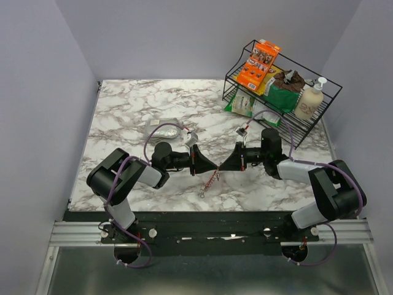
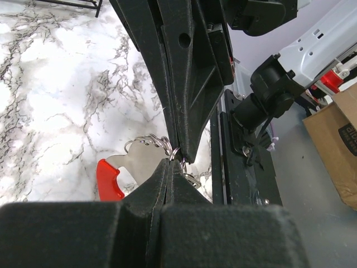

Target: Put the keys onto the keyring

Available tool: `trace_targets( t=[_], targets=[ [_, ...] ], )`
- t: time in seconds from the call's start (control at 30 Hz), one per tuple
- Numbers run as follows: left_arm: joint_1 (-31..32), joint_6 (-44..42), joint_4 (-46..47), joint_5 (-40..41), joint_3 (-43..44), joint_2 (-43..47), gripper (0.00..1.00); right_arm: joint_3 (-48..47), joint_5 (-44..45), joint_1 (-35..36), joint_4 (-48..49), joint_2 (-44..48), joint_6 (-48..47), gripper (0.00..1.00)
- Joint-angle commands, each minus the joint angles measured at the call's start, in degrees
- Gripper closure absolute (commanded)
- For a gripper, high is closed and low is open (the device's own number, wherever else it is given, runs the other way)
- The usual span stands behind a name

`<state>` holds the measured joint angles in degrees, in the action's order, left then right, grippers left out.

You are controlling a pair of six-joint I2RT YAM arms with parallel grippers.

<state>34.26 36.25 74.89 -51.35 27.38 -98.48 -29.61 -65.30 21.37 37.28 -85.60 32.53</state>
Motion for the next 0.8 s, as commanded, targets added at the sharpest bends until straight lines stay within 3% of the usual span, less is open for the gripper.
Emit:
trace_targets(
  t=[0.0,0.1,0.2,0.43,0.77],
  targets=[
    [1.16,-0.21,21.70,-1.55,1.01,0.39,1.00,-5.01,0.96,0.26,-11.74,1.23,-7.65,1.00],
    [1.16,-0.48,21.70,-2.35,0.40,0.83,1.00,-7.21,1.84,0.26,-20.10,2.10,-13.27,1.00],
    [1.07,-0.57,21.61,-2.70,-0.30,1.18,0.91,-9.50,2.37,0.26,-25.56,2.19,-16.62,1.00],
    [1.07,-0.30,21.61,-2.61,-0.92,0.92,0.65,-11.35,2.19,0.17,-29.54,2.11,-18.38,1.00],
    [1.07,-0.48,21.61,-1.82,0.31,0.30,0.45,-12.14,4.12,0.26,-34.81,3.51,-20.58,1.00]
  ],
)
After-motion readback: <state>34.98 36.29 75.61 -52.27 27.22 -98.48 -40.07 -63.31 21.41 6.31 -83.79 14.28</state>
